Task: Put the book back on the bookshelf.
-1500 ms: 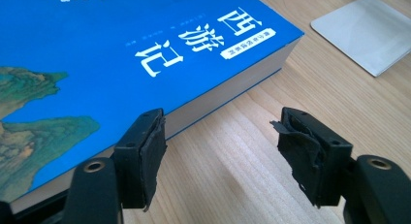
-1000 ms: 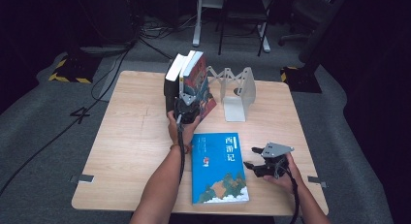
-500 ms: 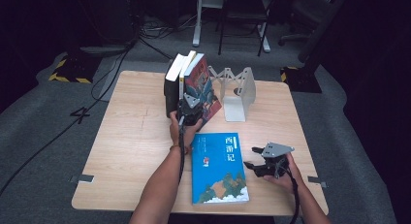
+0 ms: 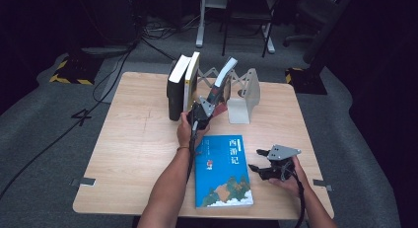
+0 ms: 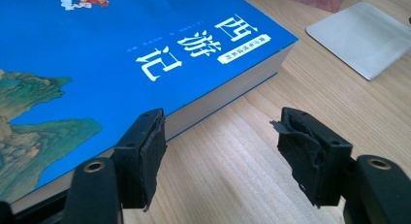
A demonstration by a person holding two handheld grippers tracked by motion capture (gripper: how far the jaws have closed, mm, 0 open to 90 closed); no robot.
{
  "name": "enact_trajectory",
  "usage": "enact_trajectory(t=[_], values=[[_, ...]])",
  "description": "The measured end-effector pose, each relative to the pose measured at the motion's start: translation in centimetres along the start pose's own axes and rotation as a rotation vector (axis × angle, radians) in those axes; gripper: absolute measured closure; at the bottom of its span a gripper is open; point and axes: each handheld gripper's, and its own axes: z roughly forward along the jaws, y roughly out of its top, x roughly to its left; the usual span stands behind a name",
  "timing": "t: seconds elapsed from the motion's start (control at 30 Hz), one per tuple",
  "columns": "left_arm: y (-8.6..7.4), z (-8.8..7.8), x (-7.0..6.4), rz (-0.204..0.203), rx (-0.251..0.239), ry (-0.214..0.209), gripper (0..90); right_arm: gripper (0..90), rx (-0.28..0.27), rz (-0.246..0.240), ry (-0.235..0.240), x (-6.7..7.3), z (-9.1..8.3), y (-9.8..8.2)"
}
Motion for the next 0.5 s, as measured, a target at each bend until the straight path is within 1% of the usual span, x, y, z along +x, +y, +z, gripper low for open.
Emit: enact_trajectory(t=[0.03, 0.07, 0.1, 0.17, 0.23, 0.33, 0.37, 0.4, 0.43, 0.47, 0.5], values=[[0.0, 0.0, 0.2, -0.015, 0.003, 0.003, 74.3, 34.5, 0.002, -0.002, 0.001, 0.0, 0.0, 0.0], [0.0, 0.1, 0.3, -0.022, 0.010, 0.019, 74.2, 34.4, 0.004, -0.004, 0.002, 0.1, 0.0, 0.0], [0.0, 0.1, 0.4, -0.037, 0.014, 0.044, 74.2, 34.4, 0.002, -0.005, 0.004, 0.1, 0.0, -0.1], [-0.2, 0.0, 0.7, -0.040, 0.013, 0.084, 74.3, 34.5, 0.005, -0.007, 0.001, 0.1, 0.0, -0.1], [-0.5, -0.1, 1.1, -0.056, 0.005, 0.099, 74.3, 34.5, 0.002, -0.002, 0.003, 0.1, -0.1, -0.2], [-1.1, -0.4, 1.8, -0.094, -0.016, 0.131, 74.4, 34.5, -0.003, -0.001, 0.002, 0.1, -0.2, -0.2], [-1.3, -0.5, 2.0, -0.109, -0.014, 0.139, 74.4, 34.5, -0.002, 0.002, 0.002, 0.0, -0.2, -0.3], [-1.4, -0.5, 2.2, -0.127, -0.019, 0.138, 74.4, 34.5, -0.001, 0.001, 0.000, 0.0, -0.2, -0.3], [-1.6, -0.6, 2.3, -0.149, -0.033, 0.134, 74.3, 34.5, 0.001, 0.002, 0.000, 0.0, -0.2, -0.3], [-1.7, -0.7, 2.4, -0.156, -0.033, 0.135, 74.3, 34.5, 0.000, -0.001, 0.003, 0.0, -0.1, -0.3], [-1.7, -0.7, 2.3, -0.151, -0.034, 0.136, 74.3, 34.5, 0.001, -0.003, 0.003, 0.1, -0.1, -0.3]])
